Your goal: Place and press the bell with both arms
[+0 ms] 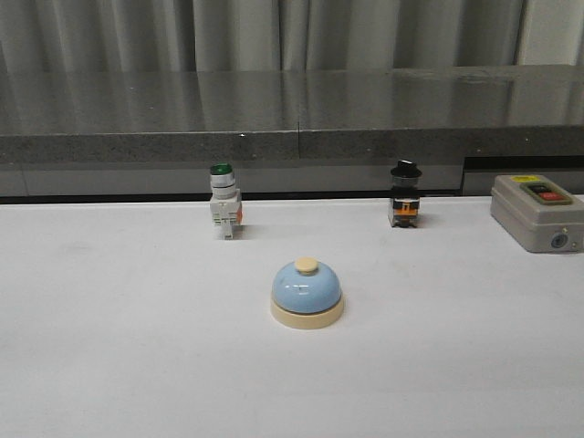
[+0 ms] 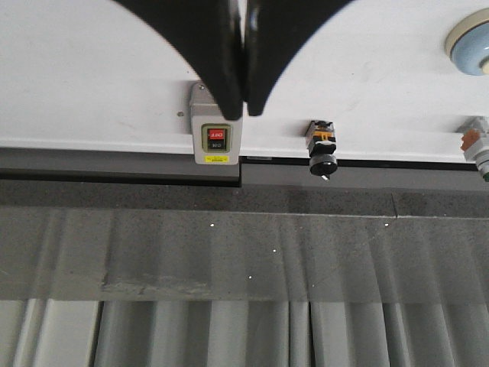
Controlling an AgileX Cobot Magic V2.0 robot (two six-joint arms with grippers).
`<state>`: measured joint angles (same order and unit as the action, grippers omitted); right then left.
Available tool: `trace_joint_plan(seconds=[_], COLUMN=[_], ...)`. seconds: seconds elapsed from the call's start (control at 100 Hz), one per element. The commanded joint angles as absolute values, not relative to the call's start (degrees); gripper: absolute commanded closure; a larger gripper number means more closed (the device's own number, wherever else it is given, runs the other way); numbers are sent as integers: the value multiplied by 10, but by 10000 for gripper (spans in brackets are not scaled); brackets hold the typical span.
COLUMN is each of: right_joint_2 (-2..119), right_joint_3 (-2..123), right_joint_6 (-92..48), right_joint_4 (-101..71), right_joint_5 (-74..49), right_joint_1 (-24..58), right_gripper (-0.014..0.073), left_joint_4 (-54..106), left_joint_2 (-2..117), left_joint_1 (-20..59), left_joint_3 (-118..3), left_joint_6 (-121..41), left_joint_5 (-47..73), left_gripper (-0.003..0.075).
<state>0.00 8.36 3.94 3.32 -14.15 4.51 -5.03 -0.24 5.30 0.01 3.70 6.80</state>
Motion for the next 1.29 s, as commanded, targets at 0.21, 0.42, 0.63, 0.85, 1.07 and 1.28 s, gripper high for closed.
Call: trace_joint_plan(seconds=[0.21, 0.42, 0.63, 0.85, 1.07, 1.28], right_joint_2=[-14, -14, -14, -14, -14, -14], right_joint_3=[31, -8, -8, -8, -8, -8], right_joint_6=[35, 35, 28, 29, 29, 29], right_joint_4=[38, 37, 37, 37, 37, 37], right_joint_5=[-34, 3, 4, 3, 3, 3], right_joint_1=[38, 38, 38, 38, 38, 38], right_gripper=[654, 654, 654, 654, 654, 654], left_joint_4=[-51, -51, -51, -51, -51, -51], left_joint_2=[-19, -19, -19, -19, -19, -19], left_joint_1=[51, 51, 51, 51, 51, 51], left_joint_3=[24, 24, 24, 24, 24, 24], left_joint_6=[42, 42, 42, 42, 42, 42], left_joint_5=[20, 20, 20, 20, 20, 20], left_gripper=[739, 740, 739, 740, 740, 740])
